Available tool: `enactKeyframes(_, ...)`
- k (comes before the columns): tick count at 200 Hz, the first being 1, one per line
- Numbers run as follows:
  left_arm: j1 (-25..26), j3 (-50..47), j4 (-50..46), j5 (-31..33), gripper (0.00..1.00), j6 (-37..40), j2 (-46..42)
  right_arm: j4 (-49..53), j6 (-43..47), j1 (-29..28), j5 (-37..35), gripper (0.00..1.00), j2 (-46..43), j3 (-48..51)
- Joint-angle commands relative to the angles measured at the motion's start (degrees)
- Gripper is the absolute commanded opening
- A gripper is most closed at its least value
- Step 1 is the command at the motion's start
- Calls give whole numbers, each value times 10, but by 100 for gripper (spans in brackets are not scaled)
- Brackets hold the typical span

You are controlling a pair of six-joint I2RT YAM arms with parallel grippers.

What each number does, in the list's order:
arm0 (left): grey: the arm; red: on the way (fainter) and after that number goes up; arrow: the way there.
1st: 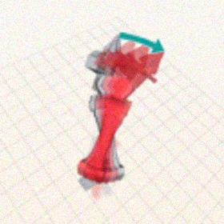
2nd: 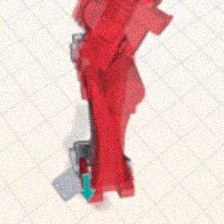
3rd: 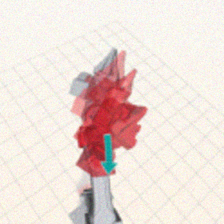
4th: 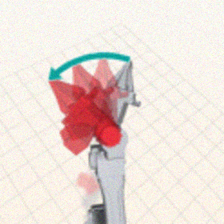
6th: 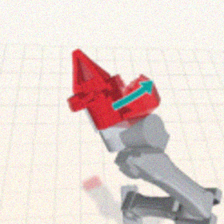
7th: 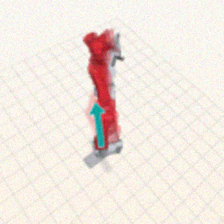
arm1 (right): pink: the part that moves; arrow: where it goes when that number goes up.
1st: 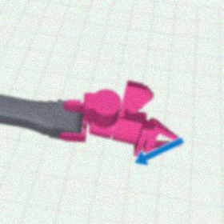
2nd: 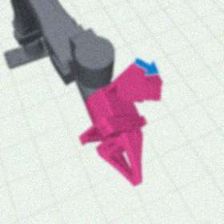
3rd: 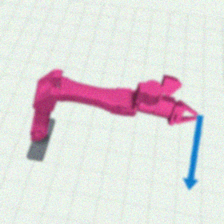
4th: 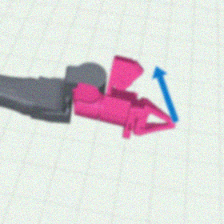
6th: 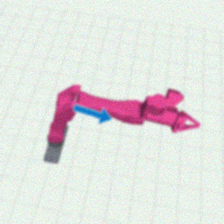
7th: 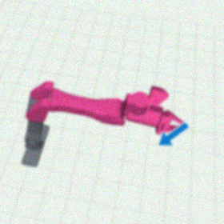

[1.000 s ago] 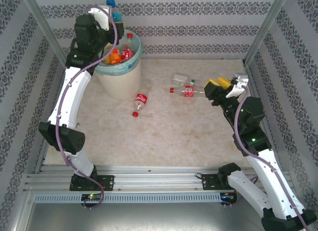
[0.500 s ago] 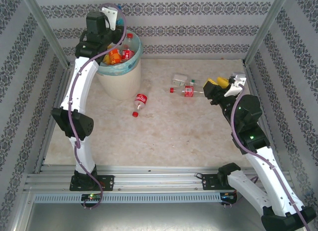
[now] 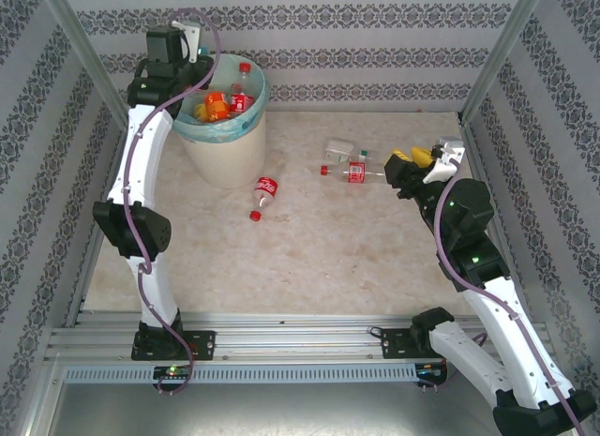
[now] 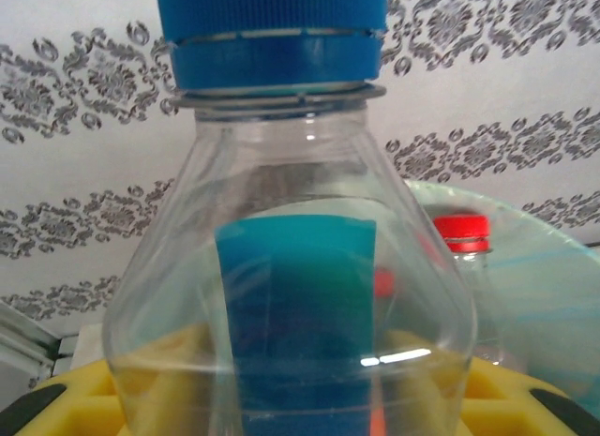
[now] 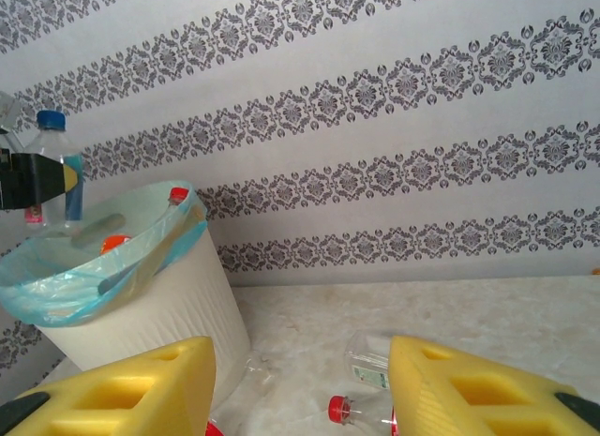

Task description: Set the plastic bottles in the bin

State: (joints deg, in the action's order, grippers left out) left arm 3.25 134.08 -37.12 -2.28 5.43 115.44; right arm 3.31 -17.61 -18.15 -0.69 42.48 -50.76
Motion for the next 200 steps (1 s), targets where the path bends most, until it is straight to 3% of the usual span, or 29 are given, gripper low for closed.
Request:
enactKeyframes(1,-6,7,-27,7,45,-1,6,-2,4,0,-13,53,-3,-3)
enactKeyframes(9,-6,7,-26,7,58,-4,3,-3,3,-1,-12,53,-3,-4)
enactKeyframes(16,-6,7,-25,9,65,-6,3,-2,4,-1,-12,53,-3,-5)
enactKeyframes(43,-6,9,-18,26,71,-12,-4,1,3,0,-12,53,-4,-7)
enactKeyframes(87,-7,9,-17,34,71,-10,-10,4,3,0,-15,54,-7,-7)
enactKeyframes(158,-6,5,-44,33,62,-18,5,8,2,0,-17,54,-3,-9)
enactKeyframes(200,-7,24,-73,18,61,-39,14,60,1,0,-7,55,43,-39)
